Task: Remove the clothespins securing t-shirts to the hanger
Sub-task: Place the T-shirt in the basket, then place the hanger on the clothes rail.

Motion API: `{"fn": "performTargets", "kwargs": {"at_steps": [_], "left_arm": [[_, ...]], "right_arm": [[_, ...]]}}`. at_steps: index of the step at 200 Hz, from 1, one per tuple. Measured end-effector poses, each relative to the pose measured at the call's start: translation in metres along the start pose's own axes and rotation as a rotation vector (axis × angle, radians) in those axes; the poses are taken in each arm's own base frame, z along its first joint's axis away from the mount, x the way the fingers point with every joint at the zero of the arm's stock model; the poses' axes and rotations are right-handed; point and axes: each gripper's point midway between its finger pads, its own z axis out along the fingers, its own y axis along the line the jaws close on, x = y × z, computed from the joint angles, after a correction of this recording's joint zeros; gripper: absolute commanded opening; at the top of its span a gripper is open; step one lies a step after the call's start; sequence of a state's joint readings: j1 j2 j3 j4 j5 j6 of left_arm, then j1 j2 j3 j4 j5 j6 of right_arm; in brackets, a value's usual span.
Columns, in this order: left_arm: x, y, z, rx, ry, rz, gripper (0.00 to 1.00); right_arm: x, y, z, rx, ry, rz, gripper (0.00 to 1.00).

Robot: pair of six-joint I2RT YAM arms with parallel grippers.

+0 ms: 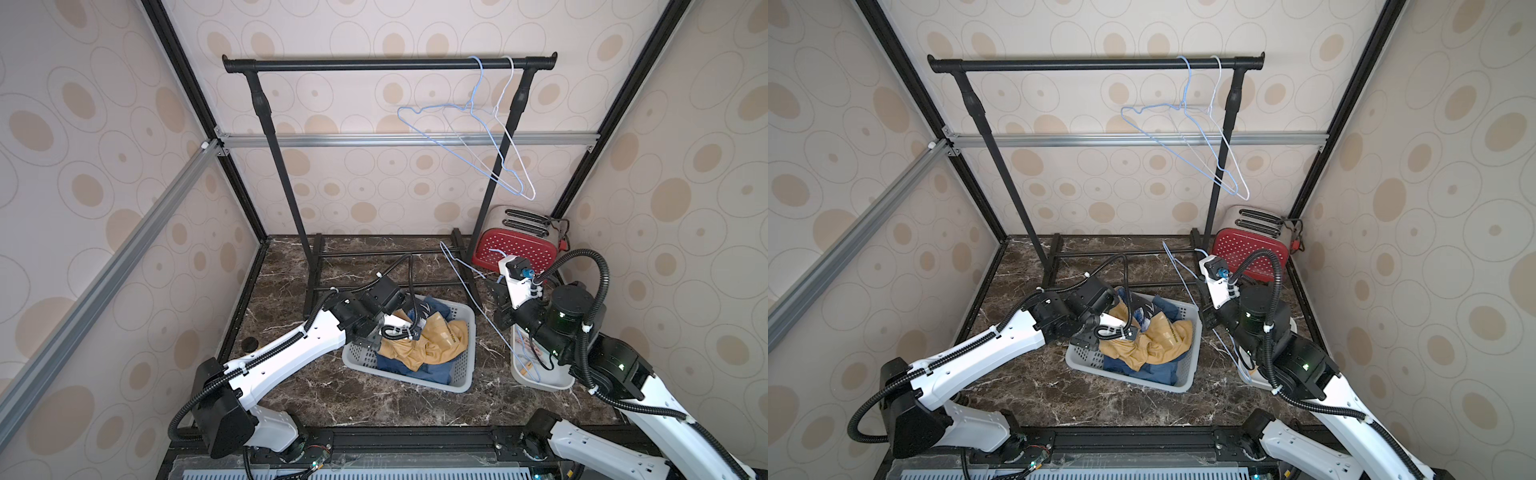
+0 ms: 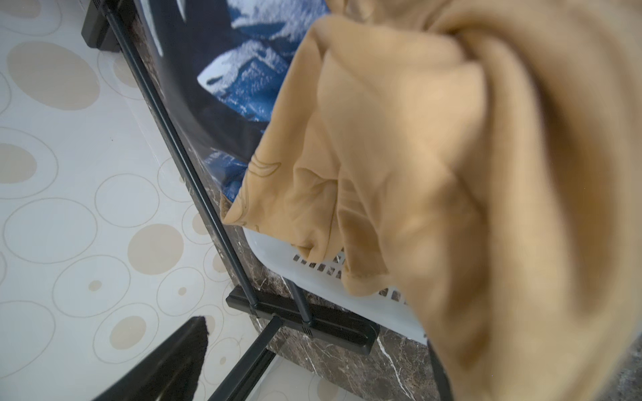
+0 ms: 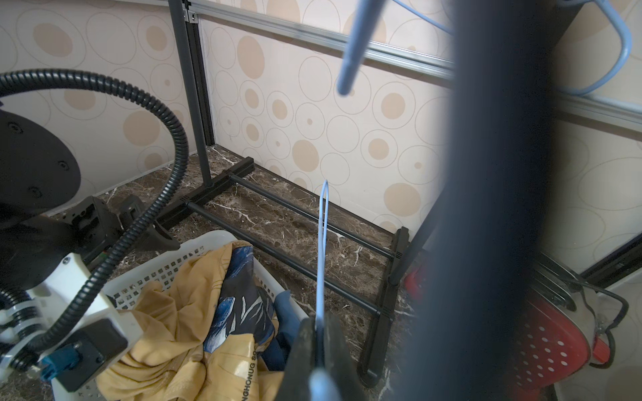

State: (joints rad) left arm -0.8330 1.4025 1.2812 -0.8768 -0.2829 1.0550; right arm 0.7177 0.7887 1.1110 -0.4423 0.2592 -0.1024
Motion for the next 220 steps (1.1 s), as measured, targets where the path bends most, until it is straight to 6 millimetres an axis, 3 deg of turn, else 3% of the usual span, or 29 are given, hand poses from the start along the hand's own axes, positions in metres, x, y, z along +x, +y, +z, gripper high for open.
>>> {"fn": "performTargets", "kwargs": {"at_steps": [21,36,81,109,140,165,195,220], "left_arm": [[0.009,0.006,-0.002,-0.024,0.007,-0.032,0.99],[0.009,0.017,-0.013,-0.085,-0.041,-0.069,0.99],[-0.011,0.079,-0.097,-0.413,-0.344,-0.196,0.98],[-0.040,0.115,-0.127,-0.502,-0.533,-0.238,0.92],[-0.078,0.136,-0.121,-0.471,-0.681,-0.250,0.78],[-0.102,0.136,-0.102,-0.399,-0.750,-0.256,0.57],[-0.120,0.135,-0.090,-0.342,-0.806,-0.273,0.38],[-0.128,0.138,-0.089,-0.321,-0.844,-0.292,0.32]], "right_arm": [[0.000,0.000,0.000,0.000,0.001,0.000,0.00],[0.001,0.000,0.000,-0.001,0.002,0.000,0.00],[0.004,0.004,0.006,-0.010,0.021,0.011,0.00],[0.012,0.014,0.019,-0.047,0.059,0.040,0.00],[0.018,0.024,0.028,-0.089,0.089,0.075,0.00],[0.020,0.029,0.030,-0.114,0.098,0.097,0.00],[0.019,0.033,0.031,-0.137,0.099,0.117,0.00],[0.016,0.037,0.034,-0.156,0.097,0.129,0.00]]}}
